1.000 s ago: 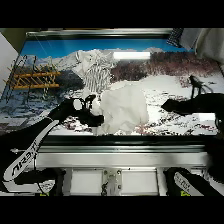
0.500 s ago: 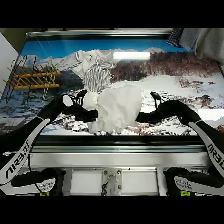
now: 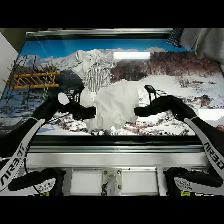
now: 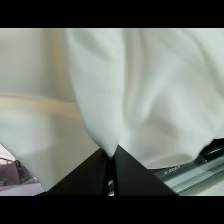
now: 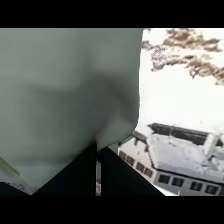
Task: Fold the clothes and pants, and hang the long-sleeved shirts on hangers.
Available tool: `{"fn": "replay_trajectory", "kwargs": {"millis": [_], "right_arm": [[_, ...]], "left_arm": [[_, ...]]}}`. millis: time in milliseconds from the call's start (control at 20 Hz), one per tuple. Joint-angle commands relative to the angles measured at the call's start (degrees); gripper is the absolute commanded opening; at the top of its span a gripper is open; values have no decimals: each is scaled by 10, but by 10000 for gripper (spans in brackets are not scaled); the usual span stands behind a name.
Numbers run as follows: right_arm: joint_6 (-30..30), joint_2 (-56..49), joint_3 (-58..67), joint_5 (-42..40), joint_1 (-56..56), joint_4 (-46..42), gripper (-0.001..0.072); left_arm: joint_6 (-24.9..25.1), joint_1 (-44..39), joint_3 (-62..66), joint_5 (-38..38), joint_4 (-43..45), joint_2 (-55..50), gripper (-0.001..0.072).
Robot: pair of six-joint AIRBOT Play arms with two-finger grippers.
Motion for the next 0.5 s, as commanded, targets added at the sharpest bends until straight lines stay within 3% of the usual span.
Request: {"fn": "replay_trajectory", "kwargs": {"millis": [0, 150, 450], "right_arm": [[14, 71, 112, -76, -28, -109, 18], [14, 160, 272, -137, -64, -144, 18], [33, 308, 427, -103, -67, -138, 17]], "left_arm": [[0, 40, 94, -49, 25, 72, 13], [-3, 68, 258, -72, 24, 160, 13], [-7, 30, 439, 5, 20, 297, 13]]}}
